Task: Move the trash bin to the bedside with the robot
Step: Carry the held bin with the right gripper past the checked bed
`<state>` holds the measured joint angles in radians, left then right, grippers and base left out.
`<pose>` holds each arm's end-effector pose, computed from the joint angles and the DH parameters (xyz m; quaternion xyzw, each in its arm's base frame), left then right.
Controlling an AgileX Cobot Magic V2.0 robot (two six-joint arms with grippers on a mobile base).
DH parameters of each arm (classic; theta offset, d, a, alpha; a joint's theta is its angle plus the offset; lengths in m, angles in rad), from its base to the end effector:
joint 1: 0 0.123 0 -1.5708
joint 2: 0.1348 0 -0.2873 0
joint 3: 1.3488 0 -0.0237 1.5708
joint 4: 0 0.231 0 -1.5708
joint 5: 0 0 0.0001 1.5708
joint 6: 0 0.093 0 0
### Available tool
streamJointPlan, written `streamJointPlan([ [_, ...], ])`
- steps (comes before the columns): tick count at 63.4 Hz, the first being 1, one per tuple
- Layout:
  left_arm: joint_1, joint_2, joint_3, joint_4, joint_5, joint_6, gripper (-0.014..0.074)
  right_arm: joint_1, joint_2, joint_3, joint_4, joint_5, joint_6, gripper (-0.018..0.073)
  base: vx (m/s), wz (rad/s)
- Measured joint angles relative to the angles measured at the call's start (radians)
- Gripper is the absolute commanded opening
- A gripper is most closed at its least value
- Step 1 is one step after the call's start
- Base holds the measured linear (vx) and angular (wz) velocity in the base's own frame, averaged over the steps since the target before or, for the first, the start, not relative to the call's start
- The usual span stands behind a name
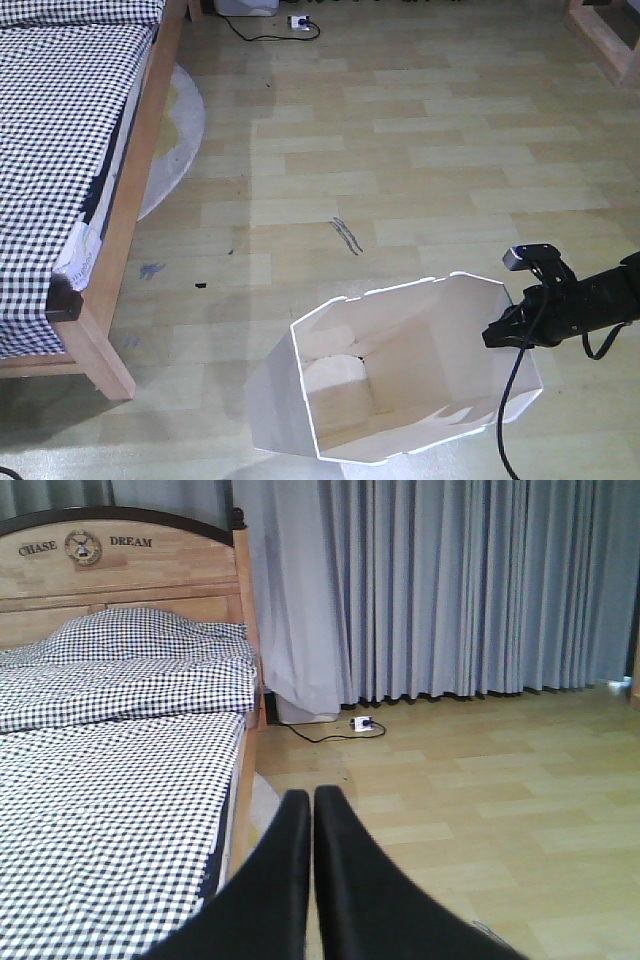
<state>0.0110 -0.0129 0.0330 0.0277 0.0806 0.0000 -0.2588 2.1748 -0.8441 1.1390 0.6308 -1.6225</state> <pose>0.0367 0.0006 0.1957 0.0051 0.7118 0.0143 0.7022 0.2956 -0.0266 0.0458 -0.1531 0.9479 0.2493 0.1258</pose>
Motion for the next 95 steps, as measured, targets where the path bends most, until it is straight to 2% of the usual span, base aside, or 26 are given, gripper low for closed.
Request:
streamJointPlan([
  [95, 0.0, 0.0, 0.0, 0.0, 0.0, 0.0, -0.0006, 0.0, 0.0, 0.0, -0.002, -0.002, 0.0, -0.0005, 0.2, -0.1],
])
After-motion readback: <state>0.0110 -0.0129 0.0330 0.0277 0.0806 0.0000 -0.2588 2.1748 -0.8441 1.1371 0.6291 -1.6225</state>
